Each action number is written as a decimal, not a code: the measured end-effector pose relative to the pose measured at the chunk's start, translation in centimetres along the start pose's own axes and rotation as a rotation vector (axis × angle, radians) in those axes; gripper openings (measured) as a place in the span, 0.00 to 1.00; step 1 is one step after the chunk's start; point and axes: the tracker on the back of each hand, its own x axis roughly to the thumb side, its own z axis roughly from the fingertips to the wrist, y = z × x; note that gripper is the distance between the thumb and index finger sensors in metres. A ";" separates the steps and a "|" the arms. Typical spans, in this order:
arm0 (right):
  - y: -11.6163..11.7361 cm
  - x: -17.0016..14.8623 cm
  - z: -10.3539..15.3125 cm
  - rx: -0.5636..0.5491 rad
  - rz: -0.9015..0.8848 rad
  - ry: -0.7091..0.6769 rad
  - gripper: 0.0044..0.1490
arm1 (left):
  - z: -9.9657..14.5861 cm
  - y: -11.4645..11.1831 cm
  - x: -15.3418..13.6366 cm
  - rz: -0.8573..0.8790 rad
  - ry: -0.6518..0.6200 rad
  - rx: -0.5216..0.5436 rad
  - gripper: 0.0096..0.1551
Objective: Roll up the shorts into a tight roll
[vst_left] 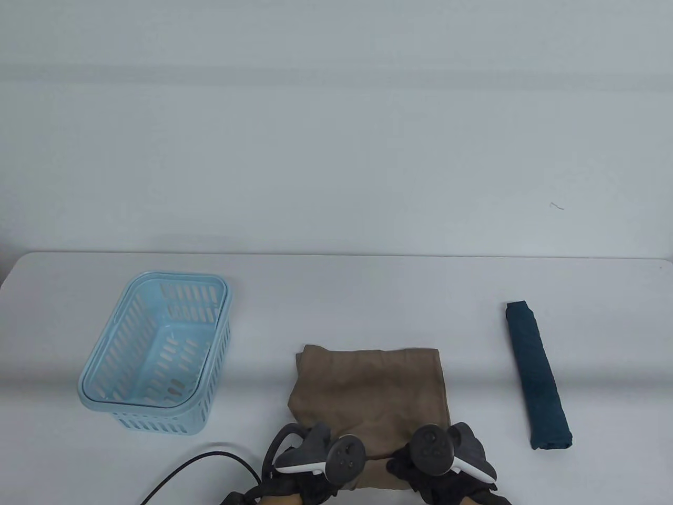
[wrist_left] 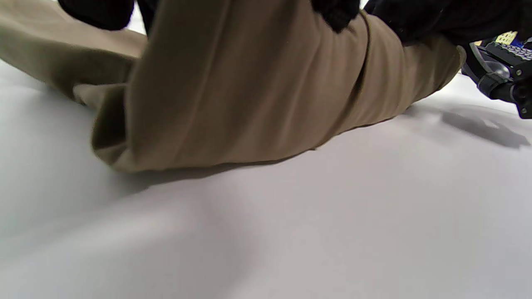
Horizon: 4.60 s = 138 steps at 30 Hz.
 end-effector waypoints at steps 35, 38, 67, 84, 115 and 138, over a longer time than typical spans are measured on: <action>0.1 0.2 0.4 0.010 0.125 0.029 0.38 | -0.3 -0.9 -0.3 -0.074 0.083 0.018 0.39; -0.2 -0.3 0.4 0.028 0.011 0.046 0.37 | 0.0 -0.4 -0.9 0.013 0.085 0.021 0.37; -0.3 0.3 1.1 -0.010 0.216 -0.054 0.48 | 0.7 -0.4 0.5 -0.176 0.079 0.007 0.45; -0.2 -1.1 0.3 0.084 -0.060 0.023 0.38 | 0.4 -0.1 -1.0 -0.005 0.070 -0.005 0.37; -0.2 -0.5 1.0 0.125 0.210 0.055 0.50 | 0.2 -0.5 0.2 -0.197 0.077 0.029 0.46; -0.8 -1.4 0.7 0.086 -0.041 0.051 0.38 | 0.1 0.1 -0.8 -0.017 0.048 -0.024 0.38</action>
